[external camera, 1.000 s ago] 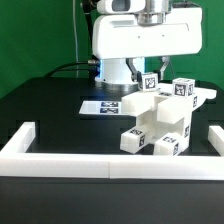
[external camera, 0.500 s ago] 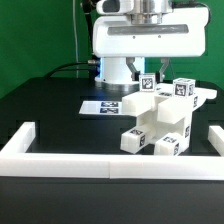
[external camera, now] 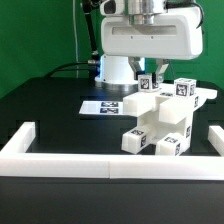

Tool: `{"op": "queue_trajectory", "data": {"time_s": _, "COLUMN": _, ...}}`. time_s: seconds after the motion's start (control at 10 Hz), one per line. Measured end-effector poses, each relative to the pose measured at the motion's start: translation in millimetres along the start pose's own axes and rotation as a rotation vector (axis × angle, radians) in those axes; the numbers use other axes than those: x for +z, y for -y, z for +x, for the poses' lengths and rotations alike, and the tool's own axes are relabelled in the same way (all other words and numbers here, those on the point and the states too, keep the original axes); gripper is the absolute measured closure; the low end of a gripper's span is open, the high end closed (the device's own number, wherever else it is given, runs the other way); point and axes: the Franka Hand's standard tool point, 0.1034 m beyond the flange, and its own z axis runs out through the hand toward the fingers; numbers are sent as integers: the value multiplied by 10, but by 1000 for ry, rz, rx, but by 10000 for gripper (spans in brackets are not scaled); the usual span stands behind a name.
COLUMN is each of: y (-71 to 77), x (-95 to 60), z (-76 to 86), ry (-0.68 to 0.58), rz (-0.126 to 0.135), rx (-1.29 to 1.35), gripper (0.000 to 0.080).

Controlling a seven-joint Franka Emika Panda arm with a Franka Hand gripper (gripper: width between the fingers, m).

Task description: Assemble chair

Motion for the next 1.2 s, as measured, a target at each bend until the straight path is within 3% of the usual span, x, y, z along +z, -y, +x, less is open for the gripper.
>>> {"op": "queue_trajectory", "data": {"time_s": 0.2, "y": 24, "x": 4, "z": -27, "ry": 0, "rz": -1, "rx": 141, "gripper": 511}}
{"op": "queue_trajectory", "data": {"time_s": 0.5, "y": 24, "x": 5, "z": -28, "ry": 0, "rz": -1, "rx": 109, "gripper": 511}}
{"op": "queue_trajectory", "data": {"time_s": 0.6, "y": 24, "x": 5, "z": -28, "ry": 0, "rz": -1, "rx": 109, "gripper": 330}}
{"op": "queue_trajectory", "data": {"time_s": 0.7, "y": 32, "x": 4, "z": -35, "ry": 1, "rz": -2, "rx": 82, "gripper": 208}}
{"op": "queue_trajectory", "data": {"time_s": 1.2, "y": 57, "x": -9, "z": -57, "ry": -3, "rz": -4, "rx": -411, "gripper": 152}}
